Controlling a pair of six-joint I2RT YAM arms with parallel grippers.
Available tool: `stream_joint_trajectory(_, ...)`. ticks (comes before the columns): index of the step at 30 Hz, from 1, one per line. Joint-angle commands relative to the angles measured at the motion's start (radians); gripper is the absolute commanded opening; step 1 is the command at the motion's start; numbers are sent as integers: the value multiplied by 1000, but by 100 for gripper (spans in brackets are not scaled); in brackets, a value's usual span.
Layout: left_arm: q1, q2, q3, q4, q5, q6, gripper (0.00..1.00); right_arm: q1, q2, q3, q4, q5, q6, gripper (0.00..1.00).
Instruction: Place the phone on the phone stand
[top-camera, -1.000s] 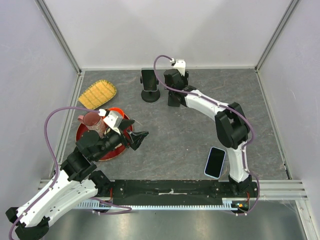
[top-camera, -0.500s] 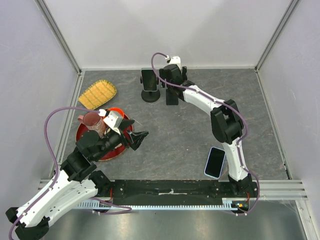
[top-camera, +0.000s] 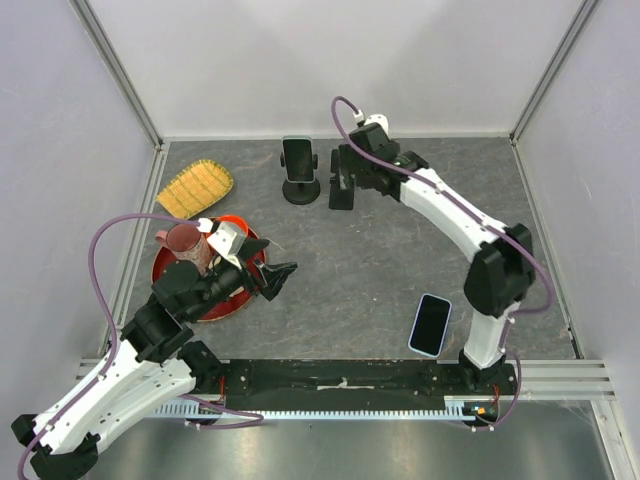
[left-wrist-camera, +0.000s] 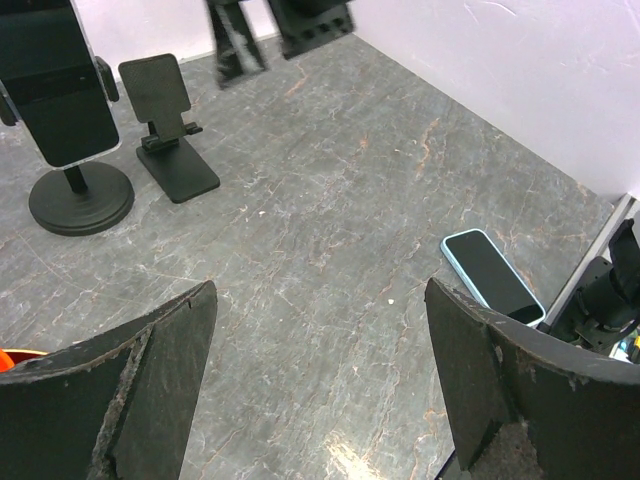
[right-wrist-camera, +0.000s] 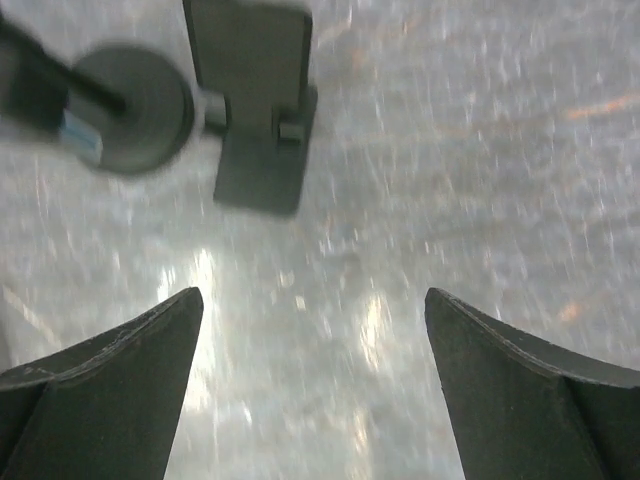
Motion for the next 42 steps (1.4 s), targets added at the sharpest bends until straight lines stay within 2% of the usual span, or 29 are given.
stream_joint_trajectory(1,8,3,1,29,19,30,91,1,-142,-122,-389,-184,11,98)
stream_joint_trajectory(5,8,14,4,28,37,26,91,-2,-294,-351,-477,-221,135,98)
stream_joint_trajectory(10,12,4,5,26,39,24,91,-28,-574,-603,-504,-324,398,98)
stream_joint_trajectory(15,15,1,6,29,42,21,91,-60,-756,-792,-605,-262,544,98)
stream_joint_trajectory(17,20,3,6,31,52,20,91,-82,-819,-881,-593,-290,578,98)
stream_joint_trajectory(23,31,-3,1,37,63,14,91,-129,-817,-935,-573,-223,620,98)
stream_joint_trajectory(26,31,-9,1,32,60,14,91,-154,-779,-941,-535,-210,589,98)
stream_joint_trajectory(34,31,-19,3,28,49,20,91,-215,-684,-1038,-428,-297,494,98)
stream_joint_trajectory(42,31,-22,3,31,52,20,91,-225,-643,-1044,-399,-367,414,98)
